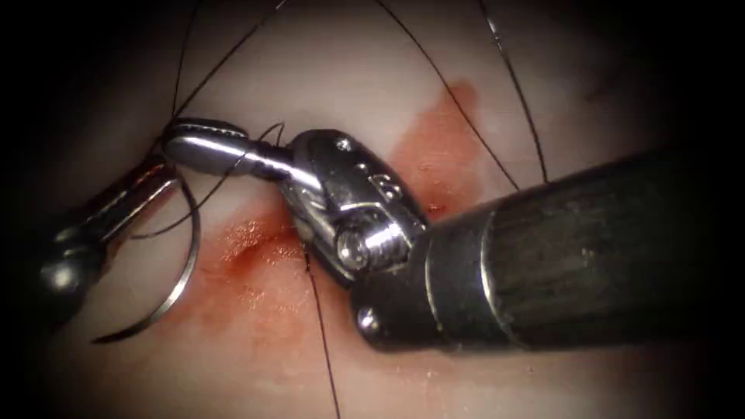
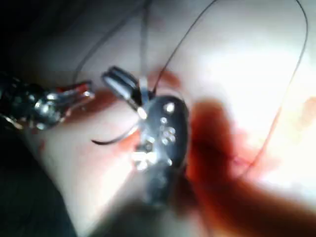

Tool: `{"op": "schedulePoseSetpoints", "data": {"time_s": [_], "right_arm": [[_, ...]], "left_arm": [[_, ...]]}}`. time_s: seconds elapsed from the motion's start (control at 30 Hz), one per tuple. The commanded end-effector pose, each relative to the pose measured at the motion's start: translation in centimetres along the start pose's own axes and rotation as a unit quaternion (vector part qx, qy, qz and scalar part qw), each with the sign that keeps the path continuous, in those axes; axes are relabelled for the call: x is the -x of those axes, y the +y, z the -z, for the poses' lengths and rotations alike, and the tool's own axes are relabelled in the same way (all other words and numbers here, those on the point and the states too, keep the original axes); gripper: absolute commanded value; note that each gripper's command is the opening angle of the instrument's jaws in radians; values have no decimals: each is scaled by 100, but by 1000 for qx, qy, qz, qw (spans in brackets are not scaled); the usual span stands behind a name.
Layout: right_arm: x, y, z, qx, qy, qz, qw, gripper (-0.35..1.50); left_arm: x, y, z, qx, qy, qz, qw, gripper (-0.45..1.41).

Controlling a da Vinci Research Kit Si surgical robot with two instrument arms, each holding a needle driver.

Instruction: Wound Closure

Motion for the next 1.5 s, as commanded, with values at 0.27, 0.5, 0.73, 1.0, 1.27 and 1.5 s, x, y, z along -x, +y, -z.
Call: {"op": "schedulePoseSetpoints", "data": {"time_s": [0.27, 0.5, 0.73, 1.0, 1.27, 1.5], "right_arm": [[-2, -6, 5, -14, 11, -5, 1000, -35], [-6, -14, 2, -72, 11, -12, 997, -35], [-4, -15, -1, -137, -15, -40, 990, -35], [-13, -11, 1, -237, -70, -28, 968, -35], [-11, -6, 1, -319, -178, 3, 931, -35], [-6, -11, -5, -373, -286, 30, 882, -35]], "left_arm": [[10, -7, 2, -7, 2, 0, 1000, -45], [23, -15, -3, -7, 7, 1, 1000, -45], [36, -22, -10, 0, 2, 6, 1000, -45], [45, -20, -26, 28, -6, 13, 1000, -45], [52, -13, -47, 56, -10, 12, 998, -45], [57, -11, -59, 71, -13, 12, 997, -45]]}}
